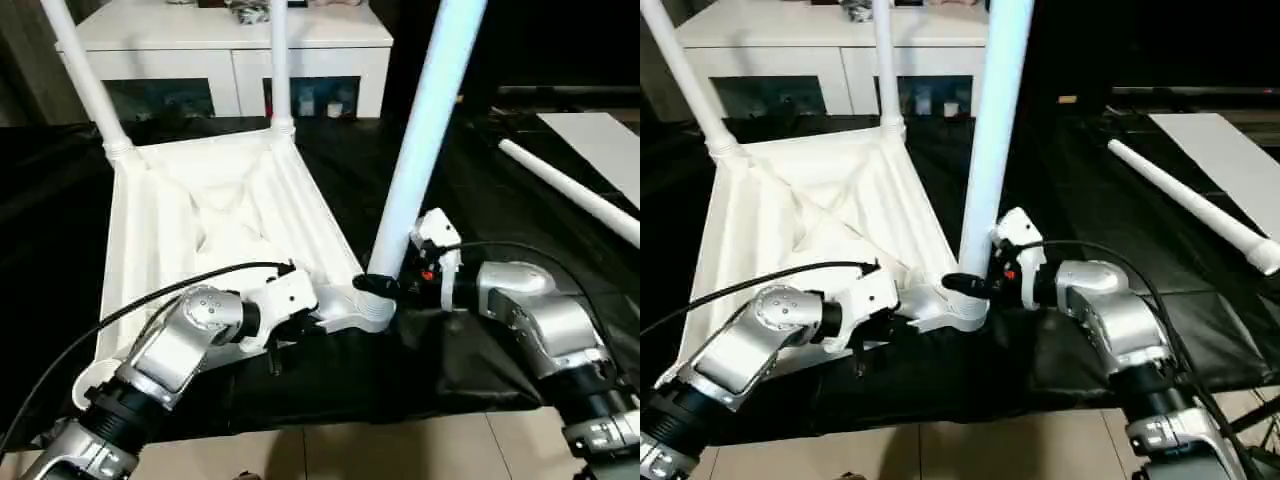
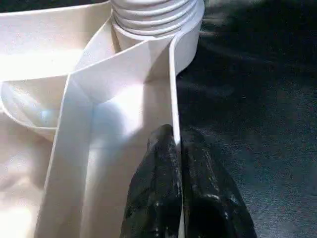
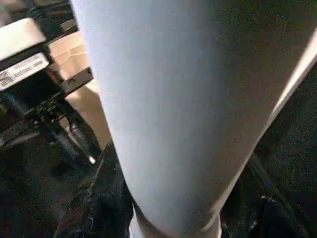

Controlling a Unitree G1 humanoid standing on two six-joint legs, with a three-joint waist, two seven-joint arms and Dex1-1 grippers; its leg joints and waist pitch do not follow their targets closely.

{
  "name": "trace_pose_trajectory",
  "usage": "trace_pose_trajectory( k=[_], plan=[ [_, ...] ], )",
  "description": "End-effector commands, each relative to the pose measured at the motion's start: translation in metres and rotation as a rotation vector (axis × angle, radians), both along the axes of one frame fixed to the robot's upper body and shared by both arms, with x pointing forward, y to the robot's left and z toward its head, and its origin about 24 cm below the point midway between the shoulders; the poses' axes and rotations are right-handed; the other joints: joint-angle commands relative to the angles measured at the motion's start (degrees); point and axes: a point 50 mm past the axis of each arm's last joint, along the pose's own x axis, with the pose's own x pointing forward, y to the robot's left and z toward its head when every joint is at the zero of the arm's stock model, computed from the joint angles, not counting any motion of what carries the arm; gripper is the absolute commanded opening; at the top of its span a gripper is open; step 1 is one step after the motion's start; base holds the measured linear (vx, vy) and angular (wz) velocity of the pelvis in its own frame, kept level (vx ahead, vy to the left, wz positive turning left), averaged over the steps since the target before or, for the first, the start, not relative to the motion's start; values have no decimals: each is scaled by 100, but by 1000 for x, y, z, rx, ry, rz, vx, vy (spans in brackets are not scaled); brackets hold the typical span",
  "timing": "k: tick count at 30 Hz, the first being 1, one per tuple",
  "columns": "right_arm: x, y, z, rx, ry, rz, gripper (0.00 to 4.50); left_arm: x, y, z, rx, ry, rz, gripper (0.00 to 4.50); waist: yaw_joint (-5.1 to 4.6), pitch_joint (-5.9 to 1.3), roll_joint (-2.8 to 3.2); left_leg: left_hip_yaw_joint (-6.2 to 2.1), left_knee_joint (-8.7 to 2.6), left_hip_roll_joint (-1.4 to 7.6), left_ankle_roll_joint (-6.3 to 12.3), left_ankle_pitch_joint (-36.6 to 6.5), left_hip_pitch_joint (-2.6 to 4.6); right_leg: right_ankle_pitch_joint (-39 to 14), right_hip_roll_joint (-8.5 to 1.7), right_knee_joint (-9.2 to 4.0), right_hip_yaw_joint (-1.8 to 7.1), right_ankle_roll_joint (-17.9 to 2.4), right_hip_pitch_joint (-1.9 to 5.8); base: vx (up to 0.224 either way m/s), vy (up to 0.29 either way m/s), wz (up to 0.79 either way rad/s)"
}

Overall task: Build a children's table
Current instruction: Rotate leg to tighten

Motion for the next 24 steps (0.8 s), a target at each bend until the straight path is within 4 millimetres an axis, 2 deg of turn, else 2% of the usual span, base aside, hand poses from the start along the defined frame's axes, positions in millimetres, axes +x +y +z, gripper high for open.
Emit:
trace_pose_trajectory(
  k=[1,4,5,7,9,10,12,13,14,15,16,17,18,19,20,21,22,23,24],
  plan=[
    [-15,-27,-54,-146,216,-157,186,5,8,7,31,-32,7,0,-17,-164,37,-203,-551,340,-333,-2470,131,-2185,-376,-612,191,-1064,16,0,0,0],
    [-17,-25,-58,-154,209,-166,186,5,11,5,32,-31,28,0,-38,-151,68,-242,-579,341,-455,-2923,180,-2479,-364,-651,187,-914,-31,0,0,0],
    [-17,-24,-60,-162,205,-177,186,6,13,4,32,-29,34,0,-59,-138,57,-252,-587,337,-484,-3103,193,-2607,-362,-675,181,-875,-46,0,0,0],
    [-14,-25,-62,-166,192,-231,186,8,15,3,21,-25,69,0,-82,-140,54,-277,-603,334,-497,-3165,173,-2647,-368,-668,173,-845,-21,0,0,0],
    [-3,-23,-68,-176,168,-407,186,16,19,-7,25,-26,212,0,-152,-156,92,-303,-632,317,-564,-3182,151,-2563,-371,-660,144,-850,-3,0,0,0],
    [0,-21,-70,-177,171,-467,186,18,18,-11,45,-28,251,0,-192,-139,91,-320,-654,307,-618,-3277,144,-2605,-355,-666,125,-826,-6,-33,26,-19],
    [4,-19,-74,-185,177,-564,186,20,13,-14,56,-22,318,0,-207,-130,85,-346,-643,294,-633,-3612,214,-2999,-362,-720,110,-723,-46,0,0,0],
    [6,-17,-76,-189,179,-607,186,20,8,-15,53,-16,340,0,-214,-119,89,-351,-641,294,-639,-3691,226,-3091,-369,-738,107,-694,-63,0,0,0],
    [6,-17,-76,-190,179,-611,186,20,8,-15,53,-16,342,0,-252,-102,94,-376,-651,285,-636,-3856,219,-3282,-366,-776,74,-617,-55,-39,31,-18],
    [8,-14,-78,-191,187,-646,186,21,1,-15,47,-9,367,0,-301,-118,138,-423,-678,288,-636,-4050,232,-3179,-361,-792,18,-588,-23,-39,31,-18],
    [11,-11,-79,-189,193,-703,186,21,-9,-15,37,-5,384,0,-301,-117,166,-432,-694,294,-641,-4129,242,-3071,-352,-803,-3,-592,-16,0,0,0],
    [13,-7,-80,-190,202,-734,186,22,-18,-14,25,-7,398,0,-315,-99,193,-431,-716,303,-655,-4270,262,-2971,-338,-810,-27,-621,-36,0,0,0],
    [15,-3,-82,-184,217,-773,186,22,-29,-13,7,-6,404,0,-363,-85,206,-466,-745,302,-665,-4482,270,-2806,-323,-822,-111,-630,1,0,0,0],
    [16,-1,-82,-178,223,-794,186,22,-33,-11,-3,-4,404,0,-372,-60,247,-477,-781,305,-687,-4766,292,-2764,-304,-837,-167,-601,-3,0,0,0],
    [20,5,-83,-167,240,-847,186,22,-48,-7,-36,-2,411,0,-403,-29,266,-471,-849,318,-710,-5103,325,-2744,-264,-831,-249,-576,3,0,0,0],
    [21,7,-83,-168,242,-869,186,22,-56,-4,-48,-5,410,0,-413,-27,272,-465,-942,324,-662,-5327,278,-2654,-201,-787,-361,-501,119,0,0,0],
    [24,11,-82,-173,239,-906,186,22,-67,2,-71,-9,405,0,-400,-3,292,-411,-1067,357,-664,-5491,213,-2549,-155,-673,-417,-512,178,0,0,0],
    [26,14,-82,-169,241,-921,186,21,-75,6,-95,-11,407,0,-370,-7,298,-356,-1212,398,-648,-5580,101,-2269,-111,-439,-433,-538,306,-88,-22,2],
    [29,18,-79,-164,233,-948,186,22,-84,12,-116,-17,398,0,-103,-61,339,-143,-1526,473,-661,-5678,-164,-1284,-88,263,-366,-579,581,-88,-22,2]
  ],
)
